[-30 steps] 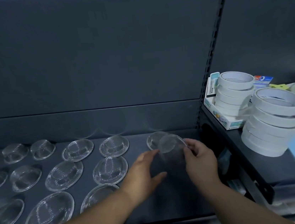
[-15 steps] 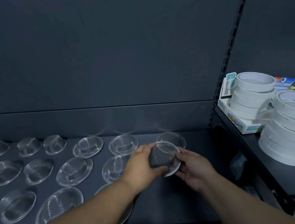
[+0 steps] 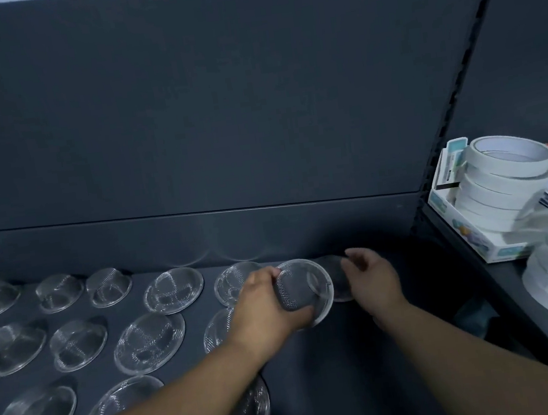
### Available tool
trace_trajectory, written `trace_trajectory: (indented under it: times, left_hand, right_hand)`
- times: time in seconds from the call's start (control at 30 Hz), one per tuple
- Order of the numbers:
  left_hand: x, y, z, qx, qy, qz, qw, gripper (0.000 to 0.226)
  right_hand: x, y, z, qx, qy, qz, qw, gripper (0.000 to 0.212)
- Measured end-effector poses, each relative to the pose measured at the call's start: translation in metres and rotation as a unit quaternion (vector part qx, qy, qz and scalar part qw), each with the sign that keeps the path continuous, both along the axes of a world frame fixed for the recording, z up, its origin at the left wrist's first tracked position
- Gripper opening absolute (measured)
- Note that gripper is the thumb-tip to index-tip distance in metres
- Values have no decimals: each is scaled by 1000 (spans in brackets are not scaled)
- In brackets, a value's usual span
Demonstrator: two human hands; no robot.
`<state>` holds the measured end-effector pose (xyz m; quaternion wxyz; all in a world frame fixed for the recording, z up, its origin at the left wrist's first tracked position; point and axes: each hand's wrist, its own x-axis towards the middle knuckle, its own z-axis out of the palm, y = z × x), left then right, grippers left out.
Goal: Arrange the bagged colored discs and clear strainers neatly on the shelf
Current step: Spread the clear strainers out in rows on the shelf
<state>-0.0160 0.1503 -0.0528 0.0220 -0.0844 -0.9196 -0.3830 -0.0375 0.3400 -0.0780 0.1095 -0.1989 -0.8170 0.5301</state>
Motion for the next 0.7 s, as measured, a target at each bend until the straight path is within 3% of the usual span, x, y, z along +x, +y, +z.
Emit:
trace_trajectory:
  times: [0.07, 0.13, 0.2, 0.5, 0.7]
  left_hand:
    - [-3, -2, 2, 19, 1, 2, 1000, 67]
    - [-5, -5, 2, 38, 2, 3, 999, 67]
    - [-7, -8, 1, 44, 4, 2, 999, 67]
    - [-8, -16, -3, 39, 3, -4, 999, 69]
    - [7, -11, -1, 24, -3, -23, 999, 71]
  right_hand:
    - [-11, 8, -8, 134, -49, 87, 986, 49]
    - [-19, 11, -17, 240, -100, 171, 950, 72]
    - [-24, 11, -22, 289, -124, 216, 925, 80]
    - [-18, 4, -24, 245, -83, 160, 953, 60]
    - [5, 19, -14, 91, -53, 35, 994, 49]
